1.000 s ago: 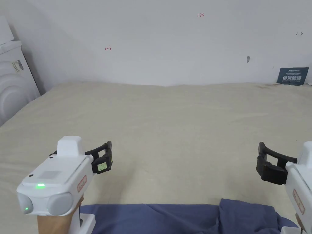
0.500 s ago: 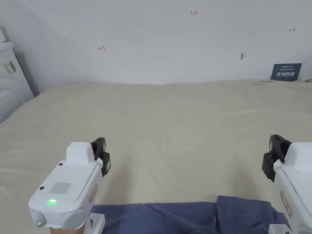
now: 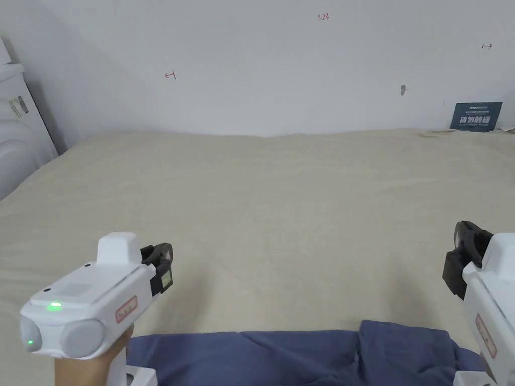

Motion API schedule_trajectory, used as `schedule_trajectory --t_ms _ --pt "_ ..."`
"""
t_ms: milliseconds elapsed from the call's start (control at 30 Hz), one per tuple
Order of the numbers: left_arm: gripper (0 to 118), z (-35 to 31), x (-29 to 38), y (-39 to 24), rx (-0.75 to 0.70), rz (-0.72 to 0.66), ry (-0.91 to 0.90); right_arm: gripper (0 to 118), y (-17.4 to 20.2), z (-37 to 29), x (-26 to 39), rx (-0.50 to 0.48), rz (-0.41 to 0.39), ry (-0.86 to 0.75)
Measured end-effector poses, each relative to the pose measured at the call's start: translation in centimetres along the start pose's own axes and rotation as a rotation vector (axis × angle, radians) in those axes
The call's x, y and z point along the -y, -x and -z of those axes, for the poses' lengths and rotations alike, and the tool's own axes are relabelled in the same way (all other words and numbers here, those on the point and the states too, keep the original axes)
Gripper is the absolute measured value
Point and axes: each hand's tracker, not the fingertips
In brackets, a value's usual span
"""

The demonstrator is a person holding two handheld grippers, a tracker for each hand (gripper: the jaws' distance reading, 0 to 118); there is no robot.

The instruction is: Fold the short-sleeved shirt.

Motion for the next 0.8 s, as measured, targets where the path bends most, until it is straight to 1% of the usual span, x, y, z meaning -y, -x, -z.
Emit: schedule_trajectory --t_ms 133,167,300,433,467,567,633,667,767,800 --pt "0 0.4 0.2 4.6 0.097 -0.184 0.167 0 -0.1 0.3 0.0 0.001 -0.006 0.011" --pt "0 0.4 0.5 5.7 0.108 -0.209 0.191 0 0.0 0.3 0.0 0.001 -0.008 0.013" --pt "0 1.1 2.8 9.5 0.103 -0.218 0.332 0 0.5 0.5 0.0 -0.005 -0.008 0.03" --pt "0 1.4 5.6 12.7 0.104 -0.304 0.408 0 1.1 0.7 0.5 -0.008 -0.013 0.047" --pt "0 1.6 6.2 13.6 0.114 -0.33 0.435 0 0.7 1.2 1.0 -0.012 -0.015 0.054" --pt "0 1.9 7.8 14.8 0.116 -0.375 0.467 0 1.3 1.7 1.6 -0.02 -0.021 0.075" --pt "6 2.5 8.8 15.6 0.137 -0.415 0.498 0 1.6 1.9 2.0 -0.026 -0.02 0.088" --pt "12 3.2 9.6 16.7 0.137 -0.428 0.505 0 1.8 2.0 2.1 -0.03 -0.02 0.095" --pt "44 4.3 10.7 17.0 0.145 -0.431 0.536 0 2.0 2.4 2.8 -0.038 -0.03 0.11" --pt "60 4.6 11.0 17.0 0.148 -0.423 0.554 0 2.0 2.4 2.9 -0.041 -0.033 0.113"
